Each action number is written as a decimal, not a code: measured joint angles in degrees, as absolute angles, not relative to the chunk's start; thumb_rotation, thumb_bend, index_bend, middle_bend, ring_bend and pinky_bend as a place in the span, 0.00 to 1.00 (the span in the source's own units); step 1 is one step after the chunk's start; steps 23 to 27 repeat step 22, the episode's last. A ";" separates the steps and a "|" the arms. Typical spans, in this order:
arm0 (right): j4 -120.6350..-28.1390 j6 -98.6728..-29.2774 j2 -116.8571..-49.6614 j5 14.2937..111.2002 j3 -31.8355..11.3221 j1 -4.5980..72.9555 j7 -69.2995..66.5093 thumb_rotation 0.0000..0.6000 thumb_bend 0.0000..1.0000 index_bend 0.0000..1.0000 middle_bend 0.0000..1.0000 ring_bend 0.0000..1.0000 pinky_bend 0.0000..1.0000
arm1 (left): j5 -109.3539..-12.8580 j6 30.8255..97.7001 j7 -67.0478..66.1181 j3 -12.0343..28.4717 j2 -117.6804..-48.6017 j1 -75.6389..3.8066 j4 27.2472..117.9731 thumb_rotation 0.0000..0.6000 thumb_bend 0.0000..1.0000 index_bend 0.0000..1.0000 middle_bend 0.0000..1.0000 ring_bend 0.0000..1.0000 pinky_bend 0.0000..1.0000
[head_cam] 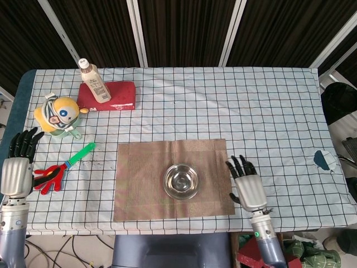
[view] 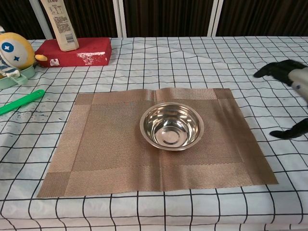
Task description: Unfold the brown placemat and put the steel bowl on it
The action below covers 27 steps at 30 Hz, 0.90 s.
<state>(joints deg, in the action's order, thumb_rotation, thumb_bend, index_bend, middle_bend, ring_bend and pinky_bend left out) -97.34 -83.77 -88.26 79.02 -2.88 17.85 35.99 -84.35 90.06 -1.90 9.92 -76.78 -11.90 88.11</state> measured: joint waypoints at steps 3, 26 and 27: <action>-97.50 -85.82 -83.93 79.40 -3.27 16.08 32.73 1.00 0.05 0.10 0.05 0.02 0.16 | -84.89 90.22 -2.17 9.75 -76.84 -11.94 87.80 1.00 0.02 0.11 0.03 0.01 0.01; -90.19 -93.08 -73.42 78.65 -6.89 7.87 15.47 1.00 0.03 0.00 0.00 0.00 0.16 | -77.87 82.85 -17.82 7.93 -75.44 -12.65 91.69 1.00 0.00 0.00 0.00 0.00 0.00; -90.19 -93.08 -73.42 78.65 -6.89 7.87 15.47 1.00 0.03 0.00 0.00 0.00 0.16 | -77.87 82.85 -17.82 7.93 -75.44 -12.65 91.69 1.00 0.00 0.00 0.00 0.00 0.00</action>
